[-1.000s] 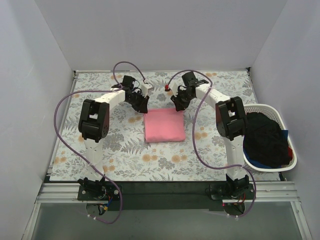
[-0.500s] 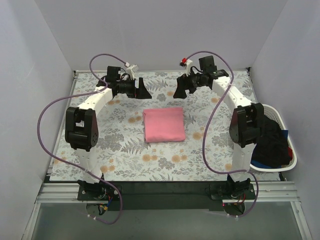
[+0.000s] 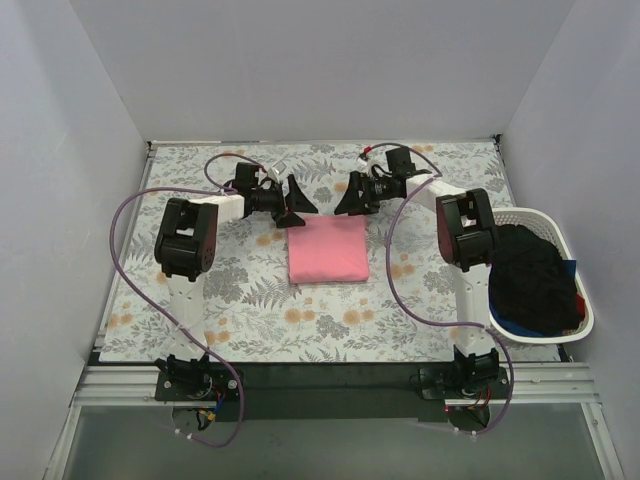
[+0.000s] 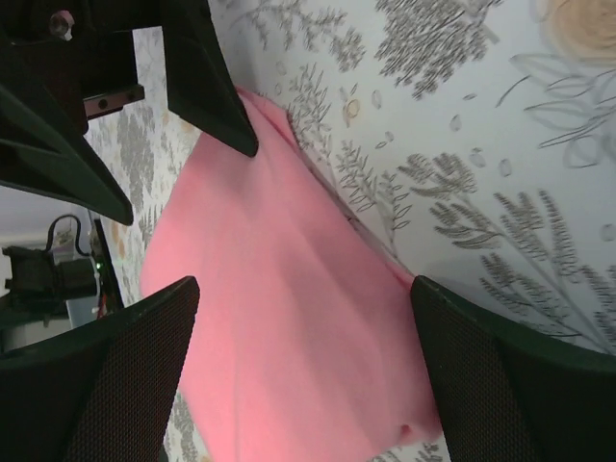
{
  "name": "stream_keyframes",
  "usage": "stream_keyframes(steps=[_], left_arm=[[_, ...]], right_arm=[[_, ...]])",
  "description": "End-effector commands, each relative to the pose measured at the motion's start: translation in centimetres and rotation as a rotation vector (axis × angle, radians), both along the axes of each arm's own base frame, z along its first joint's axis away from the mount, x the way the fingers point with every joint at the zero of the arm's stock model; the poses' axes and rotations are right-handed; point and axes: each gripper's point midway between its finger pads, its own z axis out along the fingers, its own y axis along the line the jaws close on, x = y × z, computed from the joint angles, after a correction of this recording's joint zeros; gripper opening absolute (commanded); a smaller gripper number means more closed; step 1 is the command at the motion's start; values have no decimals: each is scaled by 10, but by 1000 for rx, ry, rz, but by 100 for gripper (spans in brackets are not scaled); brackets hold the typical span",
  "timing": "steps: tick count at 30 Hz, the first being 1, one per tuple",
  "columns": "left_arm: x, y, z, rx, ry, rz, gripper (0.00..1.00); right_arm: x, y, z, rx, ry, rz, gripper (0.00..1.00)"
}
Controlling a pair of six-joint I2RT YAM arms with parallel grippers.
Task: Fold and stack the t-shirts
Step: Fold the tshirt
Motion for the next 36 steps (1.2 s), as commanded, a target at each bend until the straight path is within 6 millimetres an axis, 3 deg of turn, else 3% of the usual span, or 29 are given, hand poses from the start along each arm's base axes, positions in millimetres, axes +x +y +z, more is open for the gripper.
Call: stream_keyframes(steps=[1, 3, 5, 6, 7, 8, 9, 10, 11, 12, 14, 15, 18, 20, 21, 23, 25, 28, 30, 32, 34, 35, 36], left_arm=[[30, 24, -13, 38, 17, 119, 88], [37, 33, -9, 27, 8, 129, 89], [40, 33, 15, 3, -50, 106, 89], [36, 31, 26, -13, -76, 81, 90], [33, 30, 53, -27, -130, 68, 90], [25, 30, 59, -37, -129, 57, 90], [17, 28, 68, -53, -136, 37, 91], [10, 28, 77, -51, -148, 24, 91], [3, 26, 98, -57, -188, 14, 92], [-6, 26, 101, -56, -188, 8, 92], [-21, 25, 120, -75, -190, 3, 92], [-30, 25, 114, -77, -153, 7, 92], [-50, 19, 113, -95, -92, -3, 93], [-66, 11, 96, -85, -48, -20, 93], [-71, 10, 86, -78, -19, -22, 93], [-83, 7, 63, -55, 50, -21, 93], [-93, 11, 34, -27, 141, 0, 93], [-98, 22, -9, 44, 229, 31, 93], [-92, 32, -20, 60, 251, 51, 94], [-87, 38, -21, 74, 228, 39, 94], [-89, 38, -7, 66, 170, -8, 94], [-91, 35, 16, 35, 116, -32, 94], [-96, 33, 28, 11, 91, -52, 94]], right_arm=[[31, -20, -19, -61, -40, -117, 98], [43, -32, -20, -70, -52, -149, 98], [55, -37, -2, -53, -90, -163, 97], [58, -39, 21, -36, -130, -167, 97], [56, -39, 33, -25, -150, -162, 98], [51, -38, 46, -8, -165, -149, 98], [46, -37, 75, 14, -213, -144, 98], [39, -35, 86, 29, -215, -140, 98], [23, -31, 88, 42, -194, -119, 98], [13, -28, 109, 59, -223, -110, 98], [-16, -16, 107, 76, -178, -78, 98], [-27, -12, 119, 90, -193, -67, 98], [-62, 6, 107, 120, -104, -30, 98], [-80, 18, 98, 127, -38, -3, 98], [-87, 20, 81, 118, 0, 1, 98], [-97, 22, 62, 100, 50, 3, 98], [-105, 17, 28, 62, 119, -11, 98], [-108, 7, -11, 8, 180, -32, 98], [-105, 1, -25, -18, 175, -45, 98], [-104, -3, -24, -12, 174, -48, 98], [-105, -3, -4, 14, 143, -39, 98], [-110, -2, 7, 32, 139, -27, 98], [-112, -1, 31, 59, 96, -21, 98]])
